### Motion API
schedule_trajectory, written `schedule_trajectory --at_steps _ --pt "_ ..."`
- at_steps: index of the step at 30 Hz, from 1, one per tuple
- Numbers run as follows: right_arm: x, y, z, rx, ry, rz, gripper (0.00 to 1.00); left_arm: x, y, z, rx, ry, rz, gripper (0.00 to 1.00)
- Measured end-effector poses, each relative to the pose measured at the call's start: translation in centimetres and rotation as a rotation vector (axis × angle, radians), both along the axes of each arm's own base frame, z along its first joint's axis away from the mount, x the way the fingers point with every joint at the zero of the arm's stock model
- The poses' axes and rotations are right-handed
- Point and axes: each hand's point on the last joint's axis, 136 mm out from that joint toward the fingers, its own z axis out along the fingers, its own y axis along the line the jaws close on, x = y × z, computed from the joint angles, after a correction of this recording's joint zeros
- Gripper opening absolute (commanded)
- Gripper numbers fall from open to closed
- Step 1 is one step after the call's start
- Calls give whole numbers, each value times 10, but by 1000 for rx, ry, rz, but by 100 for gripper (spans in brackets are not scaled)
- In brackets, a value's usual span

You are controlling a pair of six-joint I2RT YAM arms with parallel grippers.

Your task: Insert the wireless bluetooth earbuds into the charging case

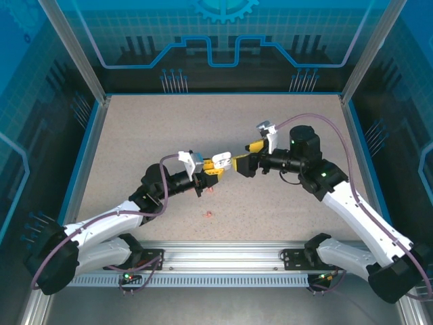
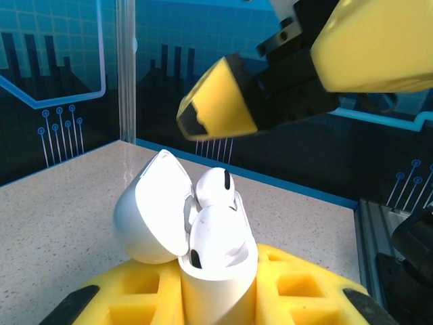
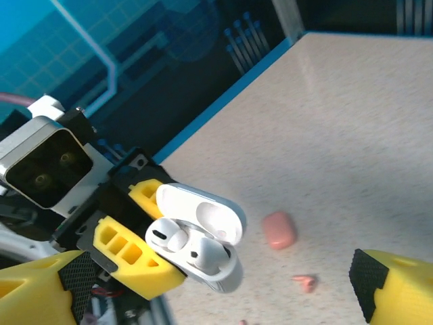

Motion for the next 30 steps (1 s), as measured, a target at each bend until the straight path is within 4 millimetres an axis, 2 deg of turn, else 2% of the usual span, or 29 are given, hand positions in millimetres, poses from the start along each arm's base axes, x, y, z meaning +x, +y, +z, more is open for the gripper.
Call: schedule_trajectory --at_steps 6,9,12,16,23,30 --pt "1 19 -12 47 124 81 100 -1 -1 2 -9 -3 -9 0" --pt "1 26 -12 59 151 115 99 -1 -1 2 -9 -3 -9 0" --pt "-5 33 -6 74 162 159 97 -1 -1 2 -9 -3 -9 0" --pt "-13 39 4 97 159 219 88 -2 -1 2 -9 -3 -10 0" --pt "-18 41 17 105 146 262 80 -3 0 9 -26 -25 -16 0" --pt "-35 39 30 94 100 304 82 -3 0 8 -23 -20 -15 0"
